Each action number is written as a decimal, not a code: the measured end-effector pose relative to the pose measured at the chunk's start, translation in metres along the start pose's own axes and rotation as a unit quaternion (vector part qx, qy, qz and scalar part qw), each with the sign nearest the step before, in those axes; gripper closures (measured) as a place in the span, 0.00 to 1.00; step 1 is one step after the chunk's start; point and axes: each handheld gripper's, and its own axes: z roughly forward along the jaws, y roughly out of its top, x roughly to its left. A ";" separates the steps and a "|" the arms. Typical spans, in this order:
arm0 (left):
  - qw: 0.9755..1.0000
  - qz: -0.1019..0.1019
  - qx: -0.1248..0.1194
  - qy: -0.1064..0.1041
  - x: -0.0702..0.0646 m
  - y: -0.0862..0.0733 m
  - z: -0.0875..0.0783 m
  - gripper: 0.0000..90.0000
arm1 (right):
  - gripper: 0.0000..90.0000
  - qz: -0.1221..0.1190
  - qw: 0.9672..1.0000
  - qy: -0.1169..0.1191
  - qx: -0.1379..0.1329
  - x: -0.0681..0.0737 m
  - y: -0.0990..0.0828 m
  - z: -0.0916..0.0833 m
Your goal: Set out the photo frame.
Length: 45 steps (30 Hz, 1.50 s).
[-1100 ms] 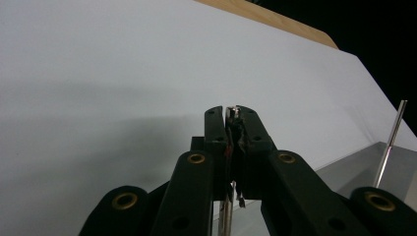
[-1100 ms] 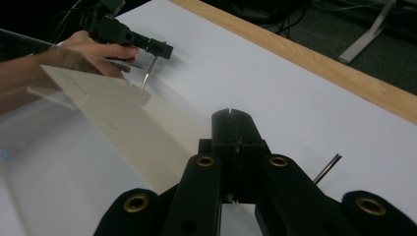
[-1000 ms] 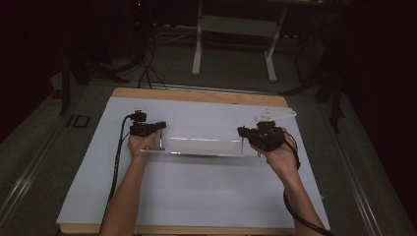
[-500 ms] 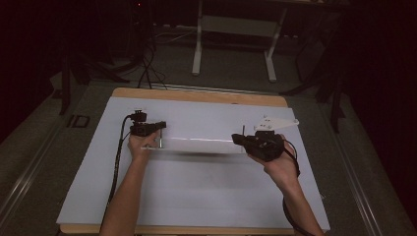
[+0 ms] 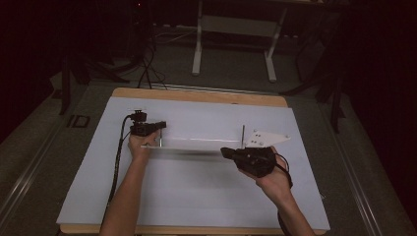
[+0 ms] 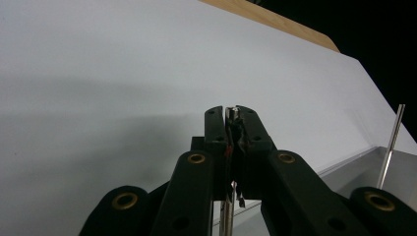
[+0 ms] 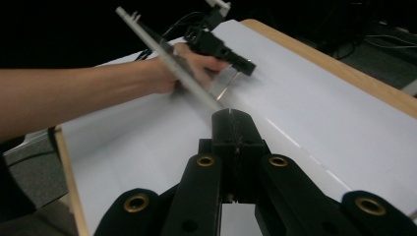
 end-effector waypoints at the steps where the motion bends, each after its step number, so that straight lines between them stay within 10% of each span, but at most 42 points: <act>1: 1.000 0.000 0.000 0.000 0.000 0.000 0.000 0.95 | 1.00 0.001 1.000 0.001 0.000 0.001 -0.002 0.001; 13: 1.000 0.009 0.002 -0.001 0.000 0.000 -0.001 0.95 | 1.00 -0.004 0.998 -0.060 -0.012 0.010 -0.024 0.030; 20: 0.999 0.036 -0.006 0.024 -0.004 -0.001 -0.004 0.89 | 1.00 -0.002 0.998 -0.060 -0.016 0.009 -0.024 0.031; 45: 0.991 0.121 -0.053 -0.006 -0.020 -0.017 -0.067 0.68 | 1.00 0.006 0.998 -0.060 -0.022 0.000 -0.019 0.030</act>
